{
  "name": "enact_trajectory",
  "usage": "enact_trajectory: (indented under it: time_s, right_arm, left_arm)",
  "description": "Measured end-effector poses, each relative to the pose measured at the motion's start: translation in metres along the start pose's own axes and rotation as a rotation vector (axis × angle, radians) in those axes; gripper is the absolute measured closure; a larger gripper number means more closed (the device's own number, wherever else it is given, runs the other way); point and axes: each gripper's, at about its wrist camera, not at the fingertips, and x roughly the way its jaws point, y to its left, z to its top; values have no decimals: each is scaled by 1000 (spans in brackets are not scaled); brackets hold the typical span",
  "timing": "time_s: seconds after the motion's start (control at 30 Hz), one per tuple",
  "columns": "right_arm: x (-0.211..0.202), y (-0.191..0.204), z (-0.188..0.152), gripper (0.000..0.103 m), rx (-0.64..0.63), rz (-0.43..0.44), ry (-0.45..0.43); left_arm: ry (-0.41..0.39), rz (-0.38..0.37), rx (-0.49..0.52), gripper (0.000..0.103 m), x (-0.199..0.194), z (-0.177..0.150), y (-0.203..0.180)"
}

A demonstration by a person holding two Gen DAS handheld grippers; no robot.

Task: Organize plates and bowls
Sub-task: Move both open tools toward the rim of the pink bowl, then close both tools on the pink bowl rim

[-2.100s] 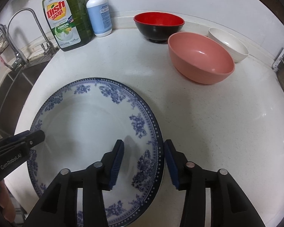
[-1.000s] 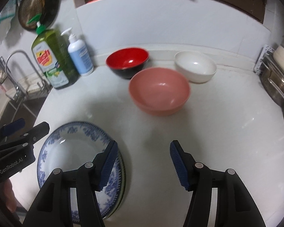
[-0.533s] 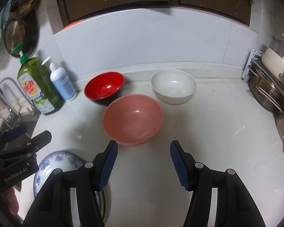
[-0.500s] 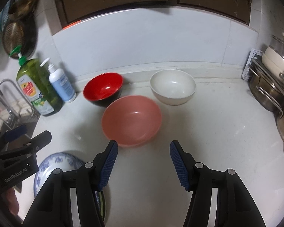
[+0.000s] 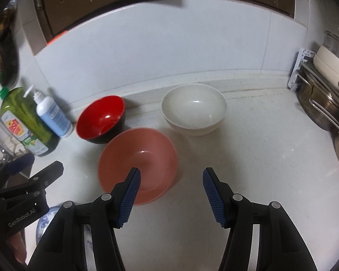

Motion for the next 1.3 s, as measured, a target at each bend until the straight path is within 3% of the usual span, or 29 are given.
enact_trajectory:
  time_s: [0.33,0.53,0.87,1.0,1.13,1.3]
  right_arm:
    - [51,-6,10,47,50,26,109]
    - [70,-6,8,60,59,39,156]
    - [80,-4,4,73,45,28,186]
    - [83,-5,4,82,46,29,198]
    - [87,-7,4,91,62,39,214]
    - [87,-7,3,91,58,30,216]
  left_arm:
    - [86,-63,27,50,49,11,-15]
    - [134,-101,28,57,72,10,-24]
    - [203,-143,7,80,93,10,-32]
    - [218,-157,-5,89,96,9,-33]
    - [222,-160,-14,93,99,8,-34]
    - [220,-152,-9,93,95,7,-33]
